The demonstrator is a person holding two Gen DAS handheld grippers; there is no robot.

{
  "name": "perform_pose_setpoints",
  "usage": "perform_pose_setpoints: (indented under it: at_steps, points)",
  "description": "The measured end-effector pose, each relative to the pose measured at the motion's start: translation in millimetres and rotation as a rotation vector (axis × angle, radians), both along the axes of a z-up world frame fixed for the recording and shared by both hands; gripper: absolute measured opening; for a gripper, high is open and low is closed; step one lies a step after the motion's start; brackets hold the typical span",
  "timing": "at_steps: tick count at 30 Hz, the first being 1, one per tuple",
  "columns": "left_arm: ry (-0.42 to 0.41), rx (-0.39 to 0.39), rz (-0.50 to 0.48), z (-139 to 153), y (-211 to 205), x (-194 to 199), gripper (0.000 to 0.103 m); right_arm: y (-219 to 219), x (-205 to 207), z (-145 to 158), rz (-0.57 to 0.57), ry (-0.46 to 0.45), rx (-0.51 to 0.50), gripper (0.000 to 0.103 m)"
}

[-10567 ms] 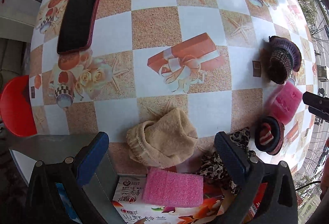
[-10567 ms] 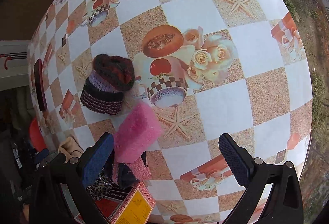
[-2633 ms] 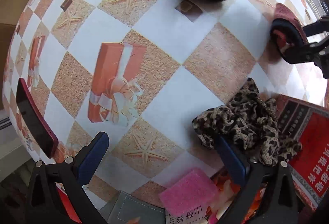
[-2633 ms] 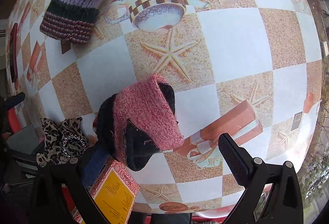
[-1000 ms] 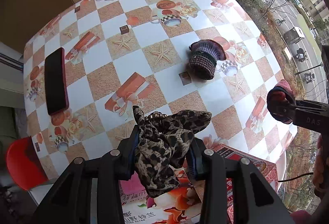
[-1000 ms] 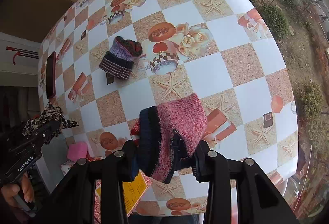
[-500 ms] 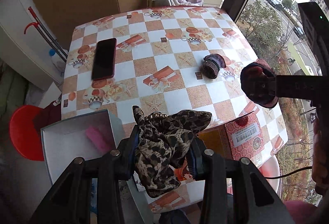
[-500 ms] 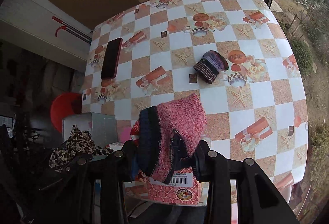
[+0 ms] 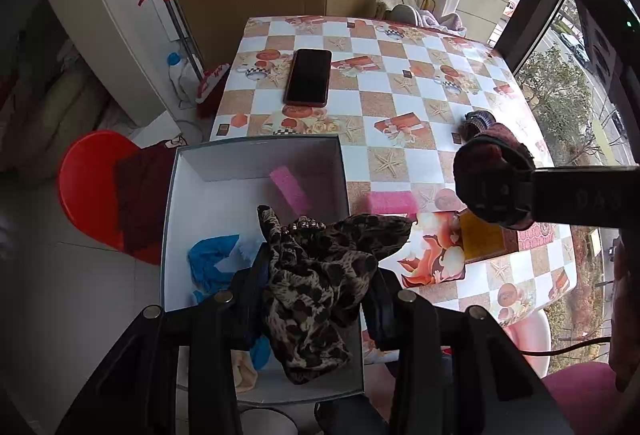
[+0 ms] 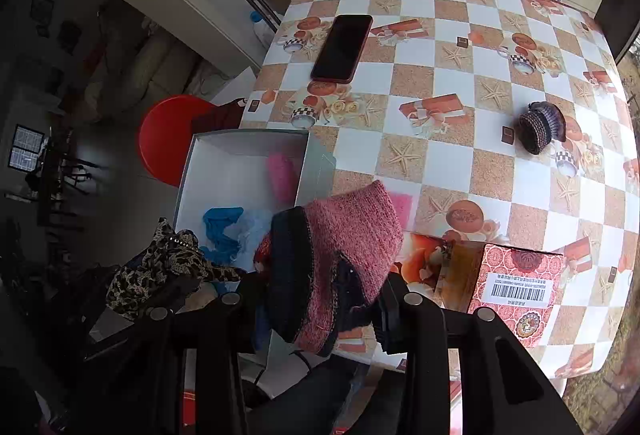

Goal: Organize soft objects
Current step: 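Carry the leopard-print cloth and pink sock in both tools over the box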

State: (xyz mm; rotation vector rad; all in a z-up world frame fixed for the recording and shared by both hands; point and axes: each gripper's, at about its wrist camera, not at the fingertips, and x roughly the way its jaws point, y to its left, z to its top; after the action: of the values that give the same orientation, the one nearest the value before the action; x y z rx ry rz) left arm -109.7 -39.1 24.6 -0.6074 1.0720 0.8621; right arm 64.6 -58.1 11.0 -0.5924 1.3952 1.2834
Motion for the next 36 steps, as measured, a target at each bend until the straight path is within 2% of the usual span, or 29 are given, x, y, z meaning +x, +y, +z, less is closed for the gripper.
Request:
perform_pose_setpoints:
  at_steps: [7,15,26,36]
  points:
    - [0.009,-0.009,0.089,-5,-4,-46,0.043,13,-42,1,0.095,-0.028,-0.005,0.041]
    - [-0.005,-0.027,0.169,-15,-2,-77,0.044,24,-80,-6,0.184,-0.064,-0.038,0.041]
    - [0.016,-0.082,0.193,-33,0,-87,0.044,30,-105,-10,0.252,-0.100,-0.061,0.041]
    - [0.027,-0.096,0.184,-39,2,-85,0.044,31,-109,-11,0.257,-0.109,-0.071,0.041]
